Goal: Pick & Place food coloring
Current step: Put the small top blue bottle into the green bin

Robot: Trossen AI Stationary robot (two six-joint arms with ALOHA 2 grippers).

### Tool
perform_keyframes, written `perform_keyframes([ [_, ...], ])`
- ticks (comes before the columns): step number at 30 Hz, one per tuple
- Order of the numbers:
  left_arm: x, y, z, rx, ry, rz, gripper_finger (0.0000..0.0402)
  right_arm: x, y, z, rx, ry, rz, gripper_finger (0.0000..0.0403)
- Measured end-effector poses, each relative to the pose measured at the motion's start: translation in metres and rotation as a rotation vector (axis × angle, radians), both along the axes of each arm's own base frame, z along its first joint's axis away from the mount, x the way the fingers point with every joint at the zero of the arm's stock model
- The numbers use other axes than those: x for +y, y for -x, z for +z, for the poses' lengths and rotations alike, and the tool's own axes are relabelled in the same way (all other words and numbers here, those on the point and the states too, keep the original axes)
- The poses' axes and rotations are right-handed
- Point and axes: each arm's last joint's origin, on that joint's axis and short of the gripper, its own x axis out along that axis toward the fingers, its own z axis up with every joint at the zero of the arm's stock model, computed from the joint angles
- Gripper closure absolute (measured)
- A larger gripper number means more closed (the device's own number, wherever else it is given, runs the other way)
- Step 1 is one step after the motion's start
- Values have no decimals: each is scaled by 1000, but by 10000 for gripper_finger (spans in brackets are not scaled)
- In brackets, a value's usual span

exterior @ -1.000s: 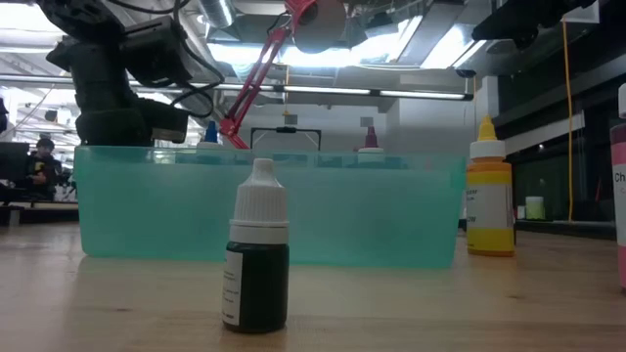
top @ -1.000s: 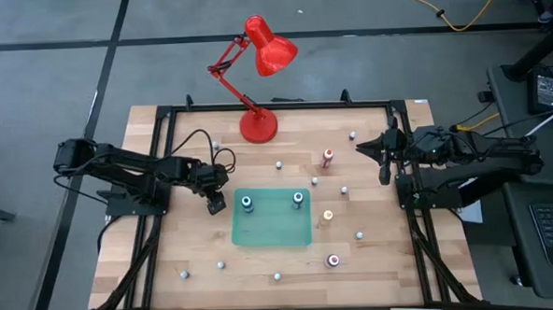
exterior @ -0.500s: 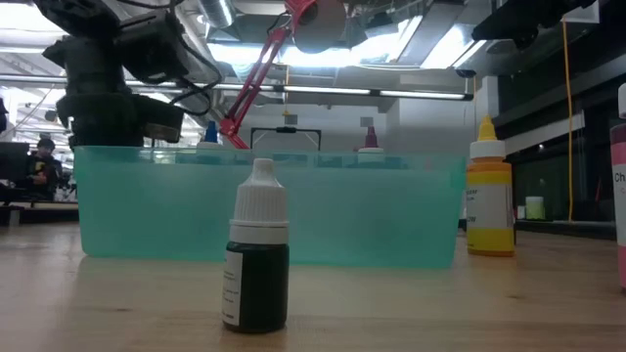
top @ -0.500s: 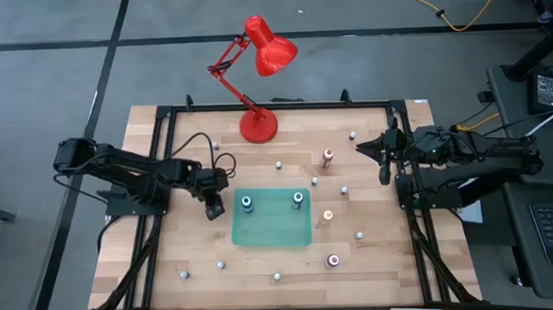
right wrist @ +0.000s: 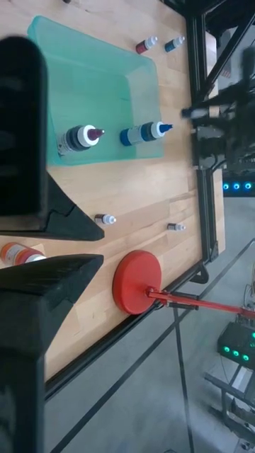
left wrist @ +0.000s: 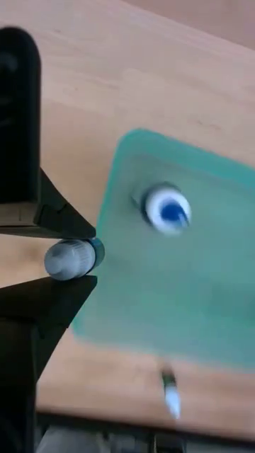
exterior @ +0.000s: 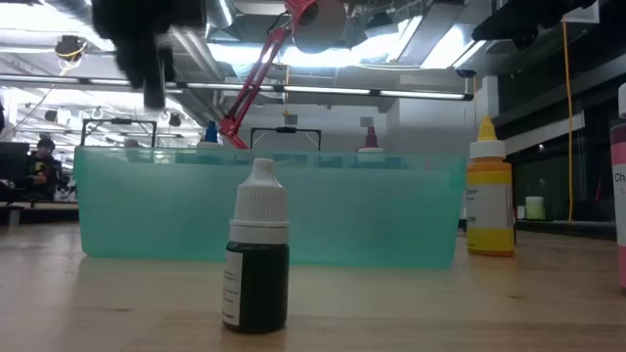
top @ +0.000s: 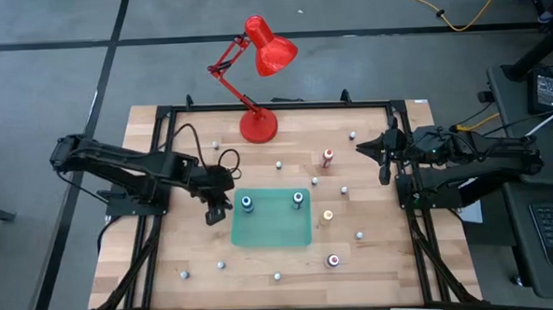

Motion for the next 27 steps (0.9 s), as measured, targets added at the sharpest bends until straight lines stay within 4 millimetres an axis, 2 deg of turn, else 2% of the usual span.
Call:
perform_keyframes([
  [4, -11, -1, 31, -52, -16, -47, 332, 0, 0, 0, 2, -5, -2, 357],
  [6, -16, -2, 37, -61, -27, -56, 332, 0, 0, 0, -2, -20, -8, 357],
  [9, -24, -9, 37, -48, -30, -82, 332, 0, 0, 0, -3, -21, -9, 357],
  [16, -49, -37, -2, 93, -111, -122, 332, 0, 0, 0, 2, -7, -3, 357],
  [22, -67, -66, -33, 77, -144, -109, 331, 0, 0, 0, 9, 13, 14, 357],
  [27, -75, -78, -54, 96, -142, -94, 332, 0, 0, 0, 13, 23, 19, 357],
])
